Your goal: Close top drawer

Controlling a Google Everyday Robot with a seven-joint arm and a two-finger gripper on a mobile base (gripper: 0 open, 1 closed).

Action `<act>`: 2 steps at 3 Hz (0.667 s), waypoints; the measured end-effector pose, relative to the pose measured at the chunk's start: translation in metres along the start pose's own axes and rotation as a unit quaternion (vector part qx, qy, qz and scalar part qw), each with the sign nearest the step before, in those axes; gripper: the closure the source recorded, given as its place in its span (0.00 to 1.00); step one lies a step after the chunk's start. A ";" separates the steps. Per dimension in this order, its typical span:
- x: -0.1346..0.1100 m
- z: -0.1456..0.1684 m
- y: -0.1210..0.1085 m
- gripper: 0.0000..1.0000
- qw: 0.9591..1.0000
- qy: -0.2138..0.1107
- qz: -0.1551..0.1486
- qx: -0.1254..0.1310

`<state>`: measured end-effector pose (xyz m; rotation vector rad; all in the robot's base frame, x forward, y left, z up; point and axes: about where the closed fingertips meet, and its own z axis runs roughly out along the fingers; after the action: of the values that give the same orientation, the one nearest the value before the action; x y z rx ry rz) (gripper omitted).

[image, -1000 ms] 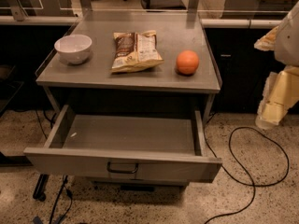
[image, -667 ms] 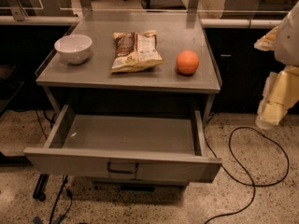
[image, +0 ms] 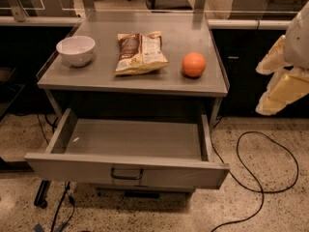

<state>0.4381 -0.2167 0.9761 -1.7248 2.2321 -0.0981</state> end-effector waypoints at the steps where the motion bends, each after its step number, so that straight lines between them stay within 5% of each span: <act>1: 0.000 0.000 0.000 0.65 1.000 0.000 0.000 0.000; 2: 0.000 0.000 0.000 0.87 1.000 0.000 0.000 0.000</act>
Offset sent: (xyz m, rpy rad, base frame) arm 0.0000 0.0000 0.0000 0.0000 0.0000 0.0000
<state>0.4381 -0.2167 0.9761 -1.7248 2.2320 -0.0982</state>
